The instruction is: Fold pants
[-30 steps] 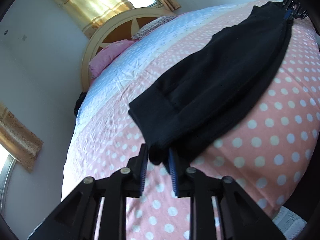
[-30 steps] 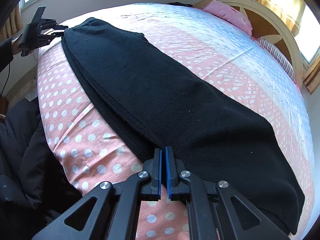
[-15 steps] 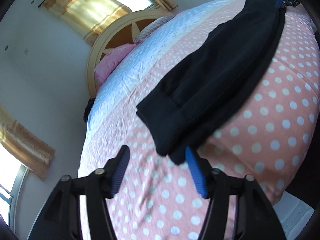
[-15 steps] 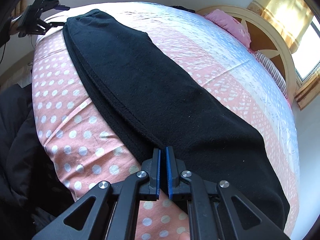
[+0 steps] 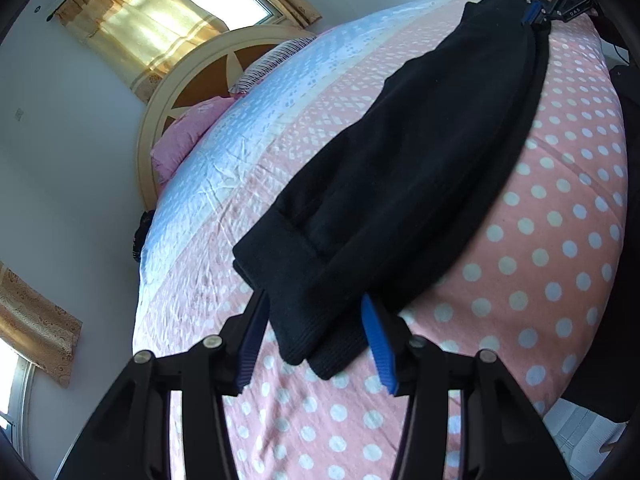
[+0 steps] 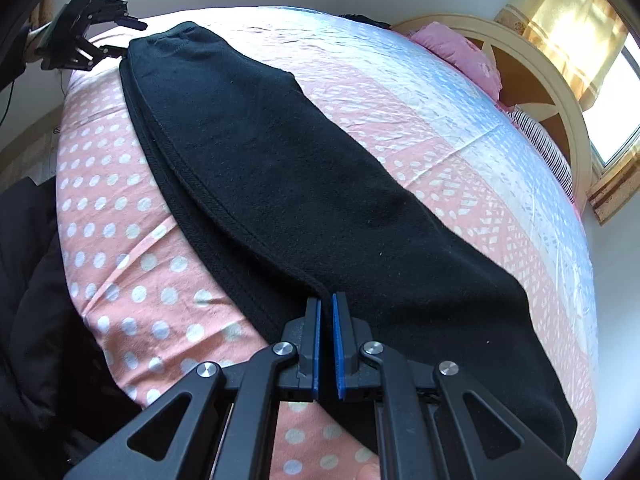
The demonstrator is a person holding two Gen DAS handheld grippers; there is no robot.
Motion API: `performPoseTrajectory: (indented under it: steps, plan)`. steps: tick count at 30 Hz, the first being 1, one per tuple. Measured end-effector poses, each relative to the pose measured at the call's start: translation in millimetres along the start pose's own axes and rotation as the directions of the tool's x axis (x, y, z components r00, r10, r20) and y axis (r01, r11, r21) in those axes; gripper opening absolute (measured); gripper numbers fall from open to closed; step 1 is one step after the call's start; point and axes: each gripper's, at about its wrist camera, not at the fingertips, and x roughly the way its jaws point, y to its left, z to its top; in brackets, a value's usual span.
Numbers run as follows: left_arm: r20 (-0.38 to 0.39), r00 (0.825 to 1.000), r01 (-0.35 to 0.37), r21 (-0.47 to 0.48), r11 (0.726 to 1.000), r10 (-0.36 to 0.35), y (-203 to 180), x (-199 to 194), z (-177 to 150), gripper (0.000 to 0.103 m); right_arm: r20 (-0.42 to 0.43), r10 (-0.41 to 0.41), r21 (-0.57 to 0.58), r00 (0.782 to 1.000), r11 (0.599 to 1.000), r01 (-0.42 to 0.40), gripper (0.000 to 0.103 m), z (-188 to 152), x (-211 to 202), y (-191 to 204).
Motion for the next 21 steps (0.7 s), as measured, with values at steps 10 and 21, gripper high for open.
performPoseTrajectory:
  steps: [10,21]
  plan:
    - [0.015,0.999,0.036,0.003,0.999,-0.036,0.1,-11.4,7.0,0.010,0.025,0.054,0.044,0.998,0.997,-0.055,0.002,-8.4,-22.6,-3.0]
    - [0.008,0.998,0.065,-0.014,0.998,-0.064,-4.3,-8.1,-2.3,0.010,-0.002,0.077,0.052,0.997,0.996,-0.077,0.002,-15.4,-15.2,2.3]
